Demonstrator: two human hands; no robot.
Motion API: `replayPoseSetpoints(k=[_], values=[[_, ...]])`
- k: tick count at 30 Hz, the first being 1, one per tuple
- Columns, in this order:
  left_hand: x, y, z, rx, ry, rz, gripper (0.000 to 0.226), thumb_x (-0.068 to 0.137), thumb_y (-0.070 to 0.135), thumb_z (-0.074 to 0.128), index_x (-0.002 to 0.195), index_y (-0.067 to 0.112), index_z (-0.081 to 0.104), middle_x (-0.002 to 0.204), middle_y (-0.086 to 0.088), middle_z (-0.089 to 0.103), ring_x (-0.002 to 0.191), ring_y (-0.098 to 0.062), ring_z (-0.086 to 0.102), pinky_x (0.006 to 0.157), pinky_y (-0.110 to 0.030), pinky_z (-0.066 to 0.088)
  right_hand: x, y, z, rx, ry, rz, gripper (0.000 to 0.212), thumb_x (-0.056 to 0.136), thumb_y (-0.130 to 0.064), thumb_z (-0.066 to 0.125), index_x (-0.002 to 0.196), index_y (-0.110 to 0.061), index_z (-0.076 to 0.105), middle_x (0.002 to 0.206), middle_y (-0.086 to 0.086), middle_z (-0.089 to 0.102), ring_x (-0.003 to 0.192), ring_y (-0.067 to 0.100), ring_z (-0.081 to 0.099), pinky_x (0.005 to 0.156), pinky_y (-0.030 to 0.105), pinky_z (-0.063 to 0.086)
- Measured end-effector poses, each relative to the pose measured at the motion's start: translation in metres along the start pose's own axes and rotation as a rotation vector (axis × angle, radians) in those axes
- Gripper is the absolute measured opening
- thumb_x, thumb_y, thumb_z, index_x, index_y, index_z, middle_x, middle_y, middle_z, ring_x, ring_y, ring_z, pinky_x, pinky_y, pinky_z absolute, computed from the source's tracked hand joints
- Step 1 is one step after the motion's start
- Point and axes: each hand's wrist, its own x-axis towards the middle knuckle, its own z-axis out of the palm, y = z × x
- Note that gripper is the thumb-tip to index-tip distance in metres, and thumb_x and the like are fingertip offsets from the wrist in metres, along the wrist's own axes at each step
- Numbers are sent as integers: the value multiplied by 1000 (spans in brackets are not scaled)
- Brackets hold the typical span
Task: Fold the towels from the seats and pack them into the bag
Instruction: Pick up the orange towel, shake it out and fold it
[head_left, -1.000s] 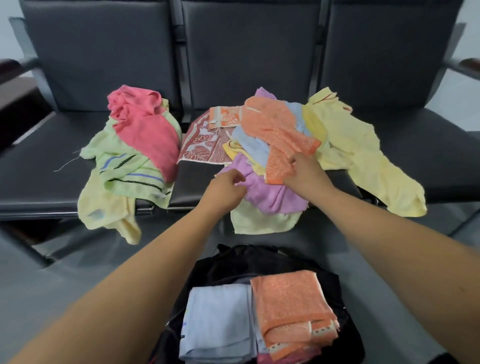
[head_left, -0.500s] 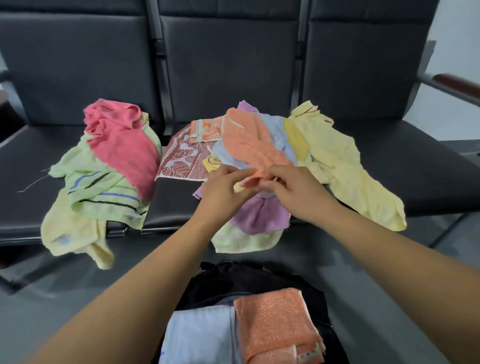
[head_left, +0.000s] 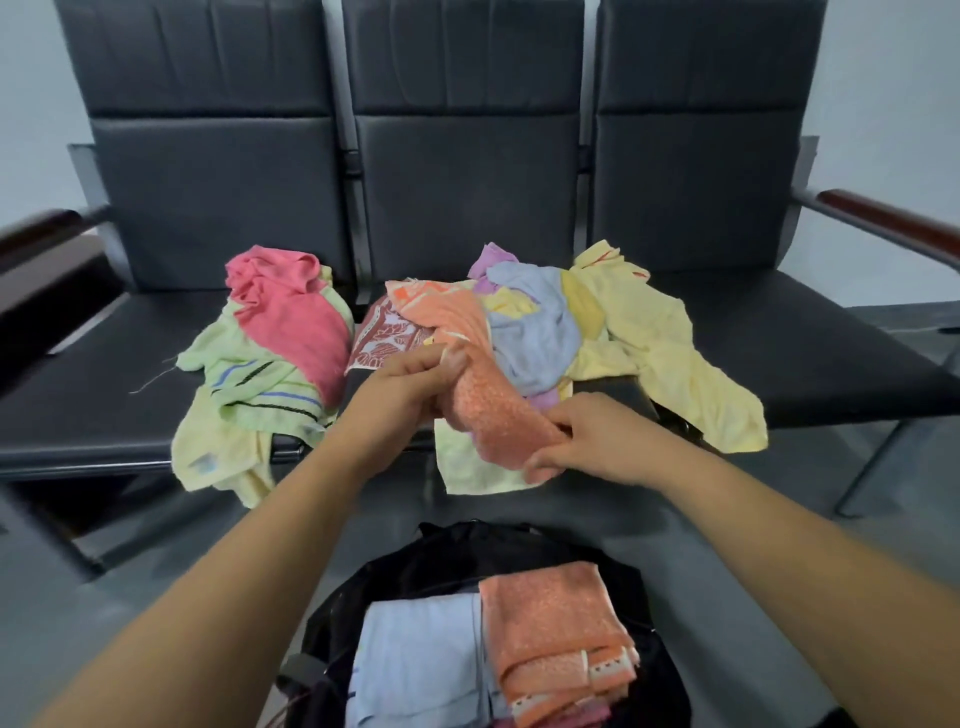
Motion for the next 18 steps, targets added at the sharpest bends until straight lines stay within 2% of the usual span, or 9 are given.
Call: replayPoseSetpoints(k=[2, 4, 7, 10, 12, 13, 15, 17, 18], values=[[-11, 8, -7, -78, 84, -36, 22, 88, 27, 60, 89, 10, 73, 82, -9, 68, 73, -21, 65, 69, -36, 59, -7, 13, 6, 12, 67, 39, 49, 82, -26, 80, 58, -16, 39, 53, -12, 40, 53, 6, 36, 55, 28, 28], [-19, 14, -16, -99, 114, -71, 24, 87, 26, 62, 96, 4, 68, 83, -9, 68, 71, -19, 66, 62, -29, 57, -11, 25, 7, 4, 86, 72, 40, 78, -23, 78, 63, -14, 43, 66, -6, 44, 64, 10, 42, 61, 35, 32], [-35, 19, -26, -35, 109, -131, 24, 88, 27, 61, 96, 4, 67, 82, -8, 67, 68, -18, 63, 58, -24, 51, -19, 25, 21, 59, -21, 64, 31, 68, -27, 65, 74, 0, 50, 77, 11, 49, 71, 17, 47, 65, 38, 36], [-46, 25, -31, -52, 231, -114, 24, 99, 21, 55, 102, 0, 65, 90, -13, 66, 76, -21, 65, 59, -29, 57, -17, 13, 29, 378, 227, 103, 28, 73, -25, 62, 67, -2, 45, 64, 3, 42, 63, 12, 42, 61, 31, 33], [-52, 26, -38, 40, 398, -85, 25, 103, 21, 51, 101, 1, 67, 88, -10, 66, 77, -19, 65, 61, -31, 56, -12, 5, 21, 558, 407, 125, 18, 82, -9, 62, 70, -7, 48, 68, 9, 43, 66, 18, 43, 63, 31, 36], [-54, 24, -43, 198, 481, -70, 31, 102, 28, 52, 99, 2, 68, 84, -7, 65, 77, -19, 61, 65, -31, 52, -14, 0, 13, 488, 406, 120, 15, 84, -3, 60, 74, -5, 50, 68, 11, 44, 64, 20, 45, 60, 31, 37], [-60, 20, -48, 499, 577, -50, 47, 96, 46, 54, 97, 0, 67, 80, -6, 61, 76, -19, 55, 71, -34, 43, -21, -4, 6, 261, 262, 99, 11, 86, -1, 58, 79, -6, 52, 63, 9, 54, 50, 21, 52, 47, 29, 42], [-66, 17, -43, 582, 595, -63, 44, 97, 45, 54, 97, 3, 68, 80, -5, 62, 78, -18, 56, 72, -36, 43, -32, 3, 8, 71, 147, 128, 18, 88, -6, 60, 78, -21, 56, 62, 0, 58, 45, 7, 52, 47, 25, 40], [-69, 18, -39, 601, 582, -65, 40, 100, 41, 53, 96, 4, 68, 80, -4, 62, 78, -19, 57, 73, -36, 45, -36, 11, 8, -2, 138, 164, 17, 89, -11, 61, 76, -21, 58, 62, -3, 59, 47, 4, 53, 49, 25, 39]])
